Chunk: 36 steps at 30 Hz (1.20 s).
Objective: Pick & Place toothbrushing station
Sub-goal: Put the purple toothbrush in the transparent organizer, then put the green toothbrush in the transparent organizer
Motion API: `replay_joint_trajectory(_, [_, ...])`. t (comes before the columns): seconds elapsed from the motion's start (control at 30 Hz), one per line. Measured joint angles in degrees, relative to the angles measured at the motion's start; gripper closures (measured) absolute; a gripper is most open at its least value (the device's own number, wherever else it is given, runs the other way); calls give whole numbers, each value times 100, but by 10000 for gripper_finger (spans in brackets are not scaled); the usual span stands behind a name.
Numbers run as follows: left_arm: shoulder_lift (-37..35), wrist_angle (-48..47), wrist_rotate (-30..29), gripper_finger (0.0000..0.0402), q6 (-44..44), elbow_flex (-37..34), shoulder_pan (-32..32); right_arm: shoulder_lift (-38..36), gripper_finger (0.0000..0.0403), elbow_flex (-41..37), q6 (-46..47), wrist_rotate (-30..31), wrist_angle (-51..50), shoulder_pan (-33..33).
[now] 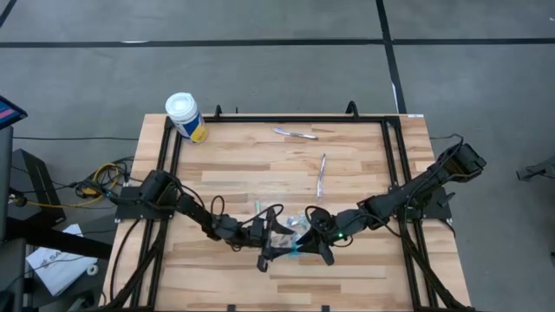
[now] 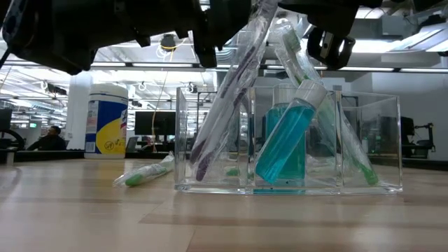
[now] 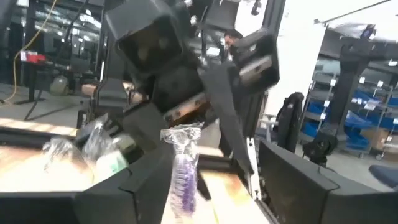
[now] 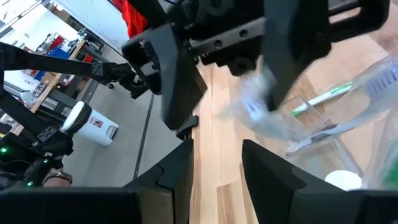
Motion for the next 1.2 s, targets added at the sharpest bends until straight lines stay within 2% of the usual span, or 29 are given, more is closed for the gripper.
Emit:
replay_joint_trajectory(0.2, [-2,-663,-63,146,338,1,-15,0,276,0,-2,-1,0,0])
replay_joint_trajectory(0.5, [0,-648,-98,142,477,-1,-9,0,276,0,-25,0,-22,0])
replay_joint_trajectory(0.6, [-37,-662,-288,143,693,-2,-7,0,276,0,-51,-2,-23,-2])
replay_joint_trajectory(0.8, [-350,-651,-347,141,1213,-4,187,0,276,0,-52,0,-37,-9])
replay_joint_trajectory(0.97, [-1070,-658,-237,141,1503,-4,263,0,276,0,-60,0,30,-20])
replay_joint_trajectory(1.07, [-1747,-1547,-261,142,1499,-4,256,-1,276,-2,-65,-5,720,-75])
replay_joint_trajectory(1.2, [-3016,-4351,-747,142,631,-1,321,-92,276,70,-681,-43,2566,-164])
